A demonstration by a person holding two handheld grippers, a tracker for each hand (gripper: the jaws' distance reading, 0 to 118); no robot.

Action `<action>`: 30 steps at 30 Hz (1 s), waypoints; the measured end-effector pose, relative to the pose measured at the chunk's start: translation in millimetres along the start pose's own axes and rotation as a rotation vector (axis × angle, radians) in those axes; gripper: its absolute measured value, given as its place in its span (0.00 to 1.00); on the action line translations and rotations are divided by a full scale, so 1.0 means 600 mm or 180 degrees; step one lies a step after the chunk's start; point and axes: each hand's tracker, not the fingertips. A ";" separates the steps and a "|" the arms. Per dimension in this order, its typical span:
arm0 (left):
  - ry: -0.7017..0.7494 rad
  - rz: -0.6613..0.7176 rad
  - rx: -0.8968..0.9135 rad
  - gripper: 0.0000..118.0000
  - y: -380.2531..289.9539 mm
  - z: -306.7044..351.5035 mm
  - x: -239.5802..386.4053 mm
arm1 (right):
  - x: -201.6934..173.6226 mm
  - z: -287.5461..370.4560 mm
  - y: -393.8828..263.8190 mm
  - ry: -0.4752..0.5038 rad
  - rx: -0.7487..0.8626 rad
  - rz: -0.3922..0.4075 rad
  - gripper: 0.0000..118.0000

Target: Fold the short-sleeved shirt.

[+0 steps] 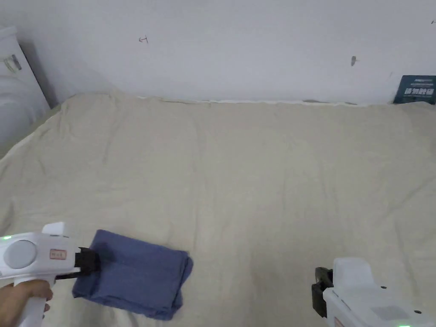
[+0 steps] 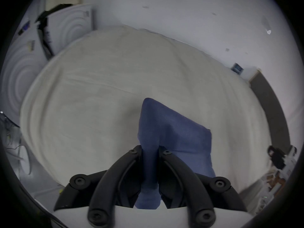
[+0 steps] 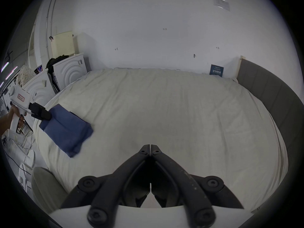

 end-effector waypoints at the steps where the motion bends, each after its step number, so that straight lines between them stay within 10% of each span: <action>1: 0.0112 0.0018 0.0025 0.15 0.003 0.003 -0.029 | -0.008 -0.005 0.007 0.0010 0.0012 0.0013 0.01; 12: 0.0611 0.0224 -0.0029 0.23 0.016 -0.002 -0.204 | -0.048 -0.058 0.048 0.0018 0.0042 0.0062 0.02; 15: 0.0641 0.0233 0.0036 0.92 0.006 -0.007 -0.179 | -0.038 -0.048 0.050 -0.0001 0.0058 0.0059 0.02; 16: 0.0666 0.0241 0.0071 1.00 0.007 -0.003 -0.168 | -0.035 -0.043 0.051 -0.0008 0.0071 0.0056 0.02; 30: 0.0564 -0.0216 0.2023 0.92 0.084 0.192 0.157 | 0.066 0.151 0.108 -0.0366 0.1051 0.0016 0.02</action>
